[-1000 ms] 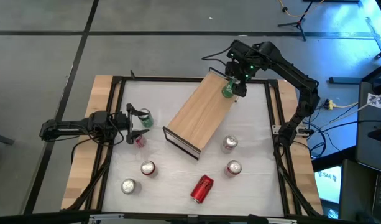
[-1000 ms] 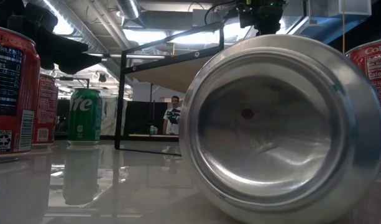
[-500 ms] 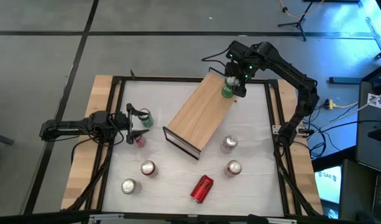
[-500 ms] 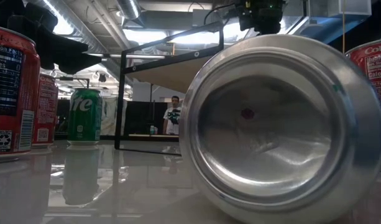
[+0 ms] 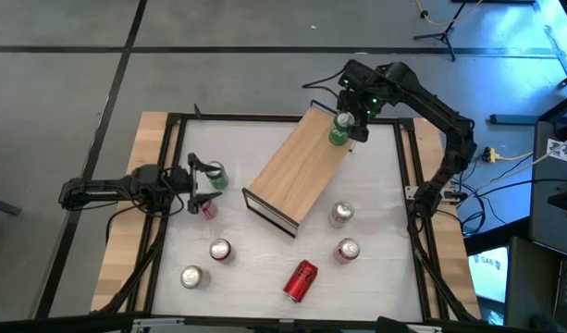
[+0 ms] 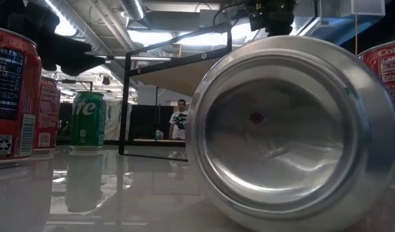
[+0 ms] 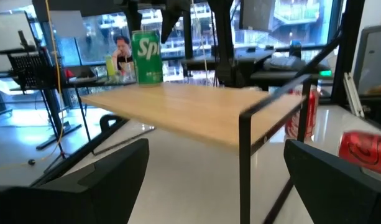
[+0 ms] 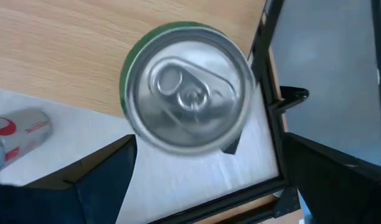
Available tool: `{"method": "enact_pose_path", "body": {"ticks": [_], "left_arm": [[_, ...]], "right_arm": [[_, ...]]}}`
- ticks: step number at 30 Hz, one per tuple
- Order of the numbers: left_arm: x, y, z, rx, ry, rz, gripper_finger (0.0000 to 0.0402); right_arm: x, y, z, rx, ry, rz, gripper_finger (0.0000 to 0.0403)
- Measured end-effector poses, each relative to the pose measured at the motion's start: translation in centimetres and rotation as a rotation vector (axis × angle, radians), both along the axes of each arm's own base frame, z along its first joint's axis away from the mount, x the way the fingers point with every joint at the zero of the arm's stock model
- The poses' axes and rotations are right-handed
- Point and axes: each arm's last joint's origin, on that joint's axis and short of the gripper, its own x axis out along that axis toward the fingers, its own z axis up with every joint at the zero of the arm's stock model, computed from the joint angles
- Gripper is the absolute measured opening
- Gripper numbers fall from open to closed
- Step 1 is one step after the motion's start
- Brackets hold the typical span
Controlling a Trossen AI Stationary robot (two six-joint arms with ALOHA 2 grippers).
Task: Place canned beverage on shelf
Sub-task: Put the right green soda can on the shelf, then put the green soda can on the shelf aligned with the other green soda can
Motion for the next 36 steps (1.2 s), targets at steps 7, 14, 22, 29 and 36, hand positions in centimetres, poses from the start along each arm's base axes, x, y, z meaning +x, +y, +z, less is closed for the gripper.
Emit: {"method": "enact_pose_path", "body": {"ticks": [7,14,22,29,36], "left_arm": [[-0.3,0.0,2.1,0.014,-0.216,0.001,0.0364],[-1.0,0.0,3.8,-0.049,-0.411,0.02,0.0364],[-1.0,0.6,5.8,-0.176,-0.427,0.186,0.0364],[1.2,0.9,9.8,-0.203,-0.268,0.248,0.0364],[5.0,1.2,13.5,-0.284,0.087,0.346,0.0364]], "right_arm": [[-1.7,1.1,1.9,-0.039,-0.059,0.0,0.0392],[-4.8,3.4,4.7,-0.046,-0.198,-0.025,0.0392],[-10.6,8.6,7.3,-0.082,-0.434,0.028,0.0392],[-14.2,12.2,5.5,-0.123,-0.672,0.075,0.0392],[-14.5,13.1,1.5,-0.128,-0.757,0.144,0.0392]]}}
